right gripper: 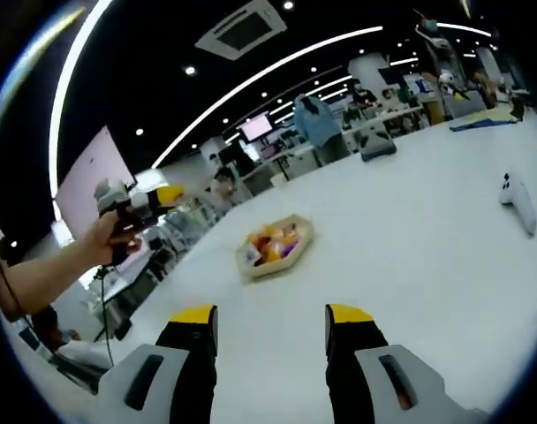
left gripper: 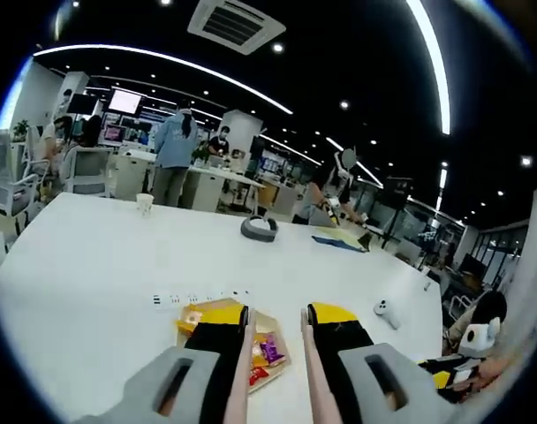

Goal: Place the target food into the container with the food tongs after gripping and lifting it, then release it inside without dropping or visibly crushing the food.

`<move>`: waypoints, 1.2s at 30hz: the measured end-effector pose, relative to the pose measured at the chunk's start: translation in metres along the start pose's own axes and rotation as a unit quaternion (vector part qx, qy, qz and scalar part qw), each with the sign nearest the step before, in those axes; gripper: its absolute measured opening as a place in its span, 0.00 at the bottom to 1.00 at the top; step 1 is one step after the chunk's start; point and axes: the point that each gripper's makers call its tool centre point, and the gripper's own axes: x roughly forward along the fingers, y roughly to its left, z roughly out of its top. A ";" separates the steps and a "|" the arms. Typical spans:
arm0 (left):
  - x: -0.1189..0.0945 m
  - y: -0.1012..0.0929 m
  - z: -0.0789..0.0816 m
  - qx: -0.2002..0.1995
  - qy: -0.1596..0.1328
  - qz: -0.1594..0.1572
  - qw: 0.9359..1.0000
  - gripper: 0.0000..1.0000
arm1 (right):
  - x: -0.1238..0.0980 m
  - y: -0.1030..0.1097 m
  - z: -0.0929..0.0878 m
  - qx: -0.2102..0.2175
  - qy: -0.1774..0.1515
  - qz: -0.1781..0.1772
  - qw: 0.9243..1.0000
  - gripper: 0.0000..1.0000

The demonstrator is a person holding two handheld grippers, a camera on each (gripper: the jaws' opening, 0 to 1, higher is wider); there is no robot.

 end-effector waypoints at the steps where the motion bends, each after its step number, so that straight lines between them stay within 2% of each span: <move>1: -0.003 0.000 -0.001 0.000 0.001 0.001 1.000 0.25 | 0.001 0.000 0.002 0.000 -0.002 0.001 1.000 0.49; 5: -0.015 0.000 0.001 0.002 -0.009 0.003 1.000 0.25 | 0.006 0.003 0.001 -0.005 -0.004 0.001 1.000 0.49; 7: -0.022 -0.006 -0.002 0.003 -0.009 -0.007 1.000 0.25 | 0.009 0.006 0.002 -0.002 -0.010 0.004 1.000 0.49; 11: -0.026 -0.015 -0.012 0.003 0.007 -0.024 1.000 0.25 | 0.008 0.011 0.004 -0.004 -0.013 0.008 1.000 0.49; 12: -0.027 -0.018 -0.014 0.002 0.011 -0.029 1.000 0.25 | 0.006 0.013 0.005 -0.009 -0.015 0.010 1.000 0.49; 14: -0.029 -0.035 -0.020 -0.007 0.020 -0.060 0.998 0.25 | 0.005 0.013 0.007 -0.009 -0.014 0.014 1.000 0.49; 16: -0.031 -0.047 -0.027 -0.002 0.031 -0.072 0.997 0.25 | 0.004 0.023 0.014 0.016 -0.028 0.042 0.999 0.49; 18: -0.034 -0.060 -0.032 0.003 0.040 -0.085 0.996 0.25 | 0.005 0.032 0.009 0.025 -0.011 0.071 0.997 0.49; 20: -0.037 -0.072 -0.035 0.001 0.042 -0.097 0.994 0.25 | 0.005 0.038 0.007 0.017 -0.003 0.093 0.995 0.49; 21: -0.040 -0.079 -0.036 0.002 0.045 -0.101 0.994 0.25 | 0.002 0.036 0.001 0.008 0.022 0.089 0.996 0.49; 22: -0.043 -0.083 -0.034 0.005 0.044 -0.097 0.994 0.25 | -0.005 0.036 0.003 0.000 0.031 0.088 0.996 0.50; 23: -0.045 -0.087 -0.029 0.000 0.039 -0.099 0.994 0.25 | -0.012 0.040 0.010 -0.001 0.020 0.100 0.995 0.50; 24: -0.047 -0.096 -0.023 -0.015 0.035 -0.115 0.993 0.25 | -0.017 0.046 0.018 0.006 0.000 0.119 0.993 0.50; 26: -0.052 -0.107 -0.010 -0.045 0.032 -0.130 0.990 0.25 | -0.025 0.042 0.024 0.032 -0.002 0.124 0.992 0.51; 28: -0.057 -0.119 0.004 -0.031 0.016 -0.153 0.988 0.24 | -0.026 0.048 0.034 0.053 -0.012 0.145 0.988 0.51; 30: -0.060 -0.124 0.014 -0.026 0.003 -0.151 0.988 0.24 | -0.027 0.058 0.047 0.049 -0.025 0.178 0.983 0.52; 32: -0.068 -0.138 0.025 -0.027 -0.010 -0.159 0.987 0.24 | -0.025 0.063 0.057 0.043 -0.033 0.210 0.976 0.52; 34: -0.072 -0.148 0.028 -0.024 -0.013 -0.169 0.985 0.24 | -0.024 0.063 0.062 0.040 -0.035 0.227 0.973 0.51; 36: -0.075 -0.160 0.023 -0.016 -0.001 -0.175 0.985 0.24 | -0.027 0.068 0.068 0.048 -0.033 0.268 0.962 0.51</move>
